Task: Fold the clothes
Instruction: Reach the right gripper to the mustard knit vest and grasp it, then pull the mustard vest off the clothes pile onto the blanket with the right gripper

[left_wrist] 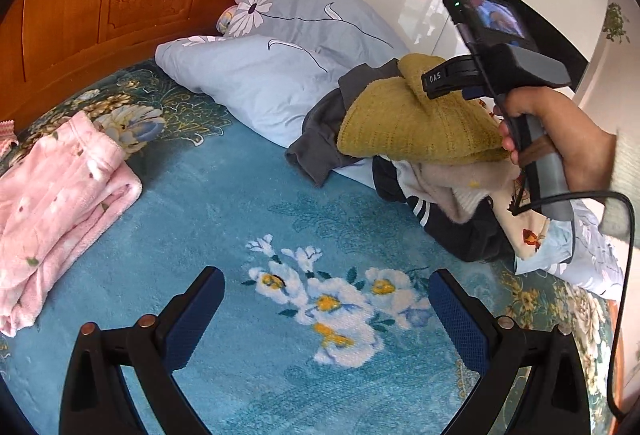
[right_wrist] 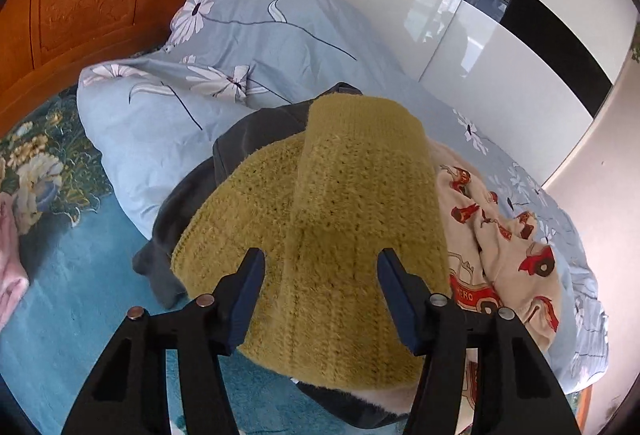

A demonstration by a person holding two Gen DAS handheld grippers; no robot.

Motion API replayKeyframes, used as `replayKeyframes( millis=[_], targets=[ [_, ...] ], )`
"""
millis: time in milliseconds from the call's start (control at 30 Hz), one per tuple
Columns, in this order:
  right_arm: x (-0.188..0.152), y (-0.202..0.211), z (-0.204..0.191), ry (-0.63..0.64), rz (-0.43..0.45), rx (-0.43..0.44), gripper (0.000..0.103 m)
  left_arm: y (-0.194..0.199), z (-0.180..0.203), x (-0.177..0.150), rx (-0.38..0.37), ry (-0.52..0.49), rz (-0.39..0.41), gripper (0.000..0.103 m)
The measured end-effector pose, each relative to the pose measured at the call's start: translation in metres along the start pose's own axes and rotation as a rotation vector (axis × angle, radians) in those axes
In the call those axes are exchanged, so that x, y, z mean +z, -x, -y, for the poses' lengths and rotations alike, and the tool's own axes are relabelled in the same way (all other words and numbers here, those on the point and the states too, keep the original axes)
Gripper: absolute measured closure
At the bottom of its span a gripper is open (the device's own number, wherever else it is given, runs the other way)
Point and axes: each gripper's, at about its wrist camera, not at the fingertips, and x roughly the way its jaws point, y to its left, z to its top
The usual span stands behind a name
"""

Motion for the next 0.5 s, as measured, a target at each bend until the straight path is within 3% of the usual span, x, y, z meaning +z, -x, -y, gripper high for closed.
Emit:
replayKeyframes(
  millis=[33,67,100,200,367,500],
  targets=[
    [0.002,-0.006,-0.003,0.002,-0.020,-0.009,0.056,0.003,-0.002,-0.001,-0.005,0.001,0.003,0.000],
    [0.003,-0.012,-0.007,0.004,-0.040,-0.018,0.081,0.005,-0.004,-0.002,-0.011,0.003,0.006,0.000],
    [0.005,-0.018,-0.010,0.006,-0.060,-0.027,0.091,0.006,-0.007,-0.003,-0.026,0.013,0.019,0.000],
    [0.008,-0.022,0.000,-0.082,-0.094,-0.012,0.098,0.007,-0.014,-0.007,-0.054,0.043,0.043,0.000],
    [0.022,0.017,0.025,-0.190,-0.036,0.109,0.100,0.023,-0.024,-0.009,-0.081,0.116,0.068,0.000],
    [0.021,0.071,0.050,-0.272,0.033,0.285,0.100,0.047,-0.027,-0.007,-0.104,0.172,0.106,0.000]
  ],
)
